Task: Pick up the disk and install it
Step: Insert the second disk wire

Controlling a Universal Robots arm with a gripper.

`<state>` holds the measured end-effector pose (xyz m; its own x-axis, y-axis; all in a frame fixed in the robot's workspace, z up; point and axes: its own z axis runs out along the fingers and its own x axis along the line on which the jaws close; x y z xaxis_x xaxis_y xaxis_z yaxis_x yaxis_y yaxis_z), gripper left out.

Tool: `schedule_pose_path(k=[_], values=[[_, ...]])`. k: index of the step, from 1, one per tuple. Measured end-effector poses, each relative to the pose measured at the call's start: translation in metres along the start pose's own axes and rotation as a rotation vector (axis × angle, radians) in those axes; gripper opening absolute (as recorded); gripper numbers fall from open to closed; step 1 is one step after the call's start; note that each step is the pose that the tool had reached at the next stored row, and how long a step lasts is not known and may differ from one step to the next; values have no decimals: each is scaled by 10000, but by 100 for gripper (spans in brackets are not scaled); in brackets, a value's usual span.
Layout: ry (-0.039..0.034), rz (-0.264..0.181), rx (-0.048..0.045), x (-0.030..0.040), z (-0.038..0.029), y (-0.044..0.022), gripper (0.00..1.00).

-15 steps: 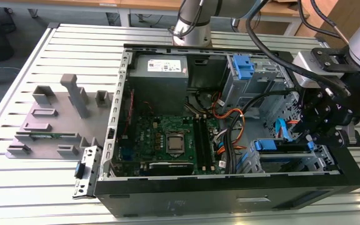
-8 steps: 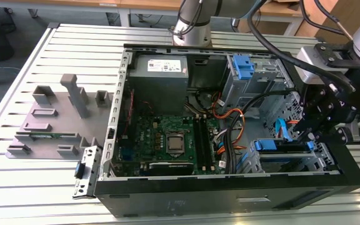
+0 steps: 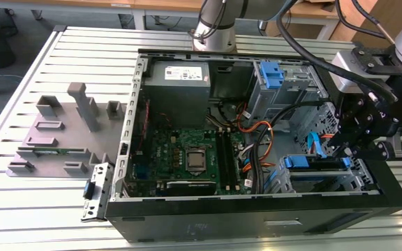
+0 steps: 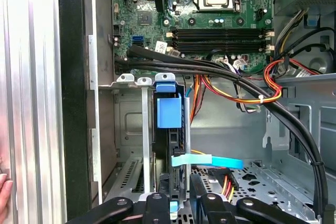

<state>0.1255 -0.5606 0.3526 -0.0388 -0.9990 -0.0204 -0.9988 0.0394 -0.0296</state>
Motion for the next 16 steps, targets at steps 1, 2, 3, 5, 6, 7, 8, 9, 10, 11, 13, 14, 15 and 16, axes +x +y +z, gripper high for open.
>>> schedule_pose_path(k=[1, 2, 3, 5, 6, 7, 8, 9, 10, 11, 13, 14, 15, 16], values=[[0, 0, 0, 0, 0, 0, 29], [0, 0, 0, 0, 0, 0, 29], [-1, 0, 0, 0, 0, 0, 29], [4, 0, 0, 0, -7, 0, 29], [4, 0, 0, 0, -13, 0, 29], [3, 0, 0, -1, -20, -1, 29], [1, 0, 0, -1, -28, -1, 29], [1, 0, 0, -1, -47, -1, 29], [0, 0, 0, -1, -56, -2, 29], [0, 0, 0, -1, -66, -2, 29], [-1, 0, 0, -2, -82, -2, 29], [-2, 1, 0, -2, -84, -2, 29], [-3, 0, 0, -1, -84, -2, 29], [-3, 1, 0, -2, -84, -2, 29]])
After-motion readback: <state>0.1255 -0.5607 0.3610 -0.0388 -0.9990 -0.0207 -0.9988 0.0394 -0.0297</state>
